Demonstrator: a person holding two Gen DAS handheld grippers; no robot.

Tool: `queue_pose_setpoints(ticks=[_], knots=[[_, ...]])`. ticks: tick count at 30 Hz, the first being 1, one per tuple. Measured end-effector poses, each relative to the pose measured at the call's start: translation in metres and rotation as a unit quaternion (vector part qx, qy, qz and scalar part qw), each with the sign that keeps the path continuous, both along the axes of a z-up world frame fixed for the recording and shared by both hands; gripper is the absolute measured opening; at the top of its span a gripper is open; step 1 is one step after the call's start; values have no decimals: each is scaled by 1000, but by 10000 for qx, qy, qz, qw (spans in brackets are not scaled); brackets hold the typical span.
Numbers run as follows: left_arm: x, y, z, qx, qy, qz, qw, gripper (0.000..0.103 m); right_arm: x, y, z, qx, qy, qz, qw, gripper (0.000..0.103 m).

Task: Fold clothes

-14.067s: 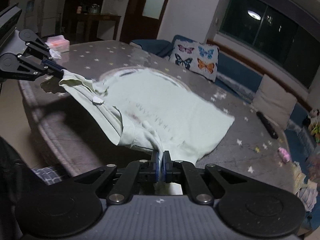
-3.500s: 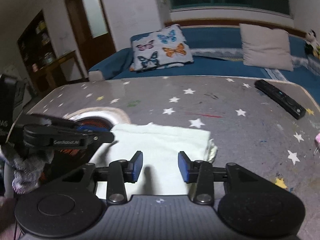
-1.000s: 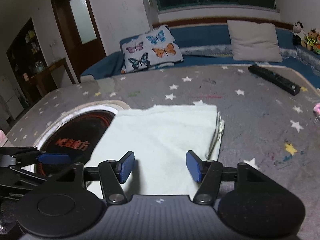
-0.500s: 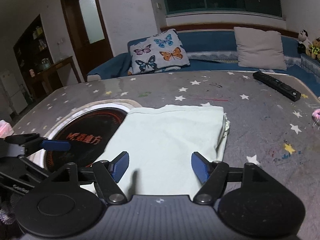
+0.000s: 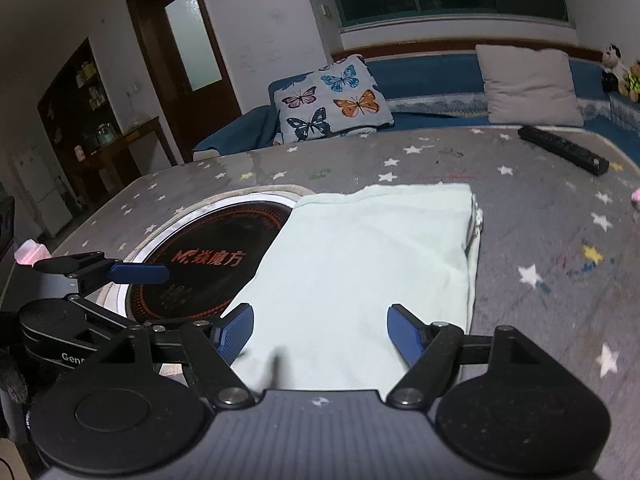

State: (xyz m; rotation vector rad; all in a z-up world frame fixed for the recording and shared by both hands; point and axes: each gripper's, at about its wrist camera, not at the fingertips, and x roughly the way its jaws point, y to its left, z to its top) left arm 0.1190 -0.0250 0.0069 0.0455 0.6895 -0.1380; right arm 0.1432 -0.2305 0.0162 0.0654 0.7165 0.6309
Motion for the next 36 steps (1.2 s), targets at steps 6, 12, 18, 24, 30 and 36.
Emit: queue_pose_setpoints(ticks=[6, 12, 18, 24, 30, 36], knots=[[-7, 1, -1, 38, 13, 26, 10000, 103, -2, -1, -7, 65, 162, -112, 9998, 78], [-12, 6, 0, 44, 31, 40, 10000, 103, -10, -4, 2, 143, 84, -113, 9998, 80], [-15, 11, -3, 14, 99, 57, 9999, 103, -19, -10, -4, 143, 173, -173, 9996, 82], [-19, 18, -6, 12, 153, 113, 9998, 103, -25, -19, -7, 311, 230, -299, 9988, 82], [-20, 22, -9, 59, 168, 182, 9997, 103, -28, -34, -15, 398, 348, -514, 9973, 82], [-21, 22, -11, 157, 183, 228, 9995, 103, -36, -53, -12, 477, 299, -711, 9959, 82]])
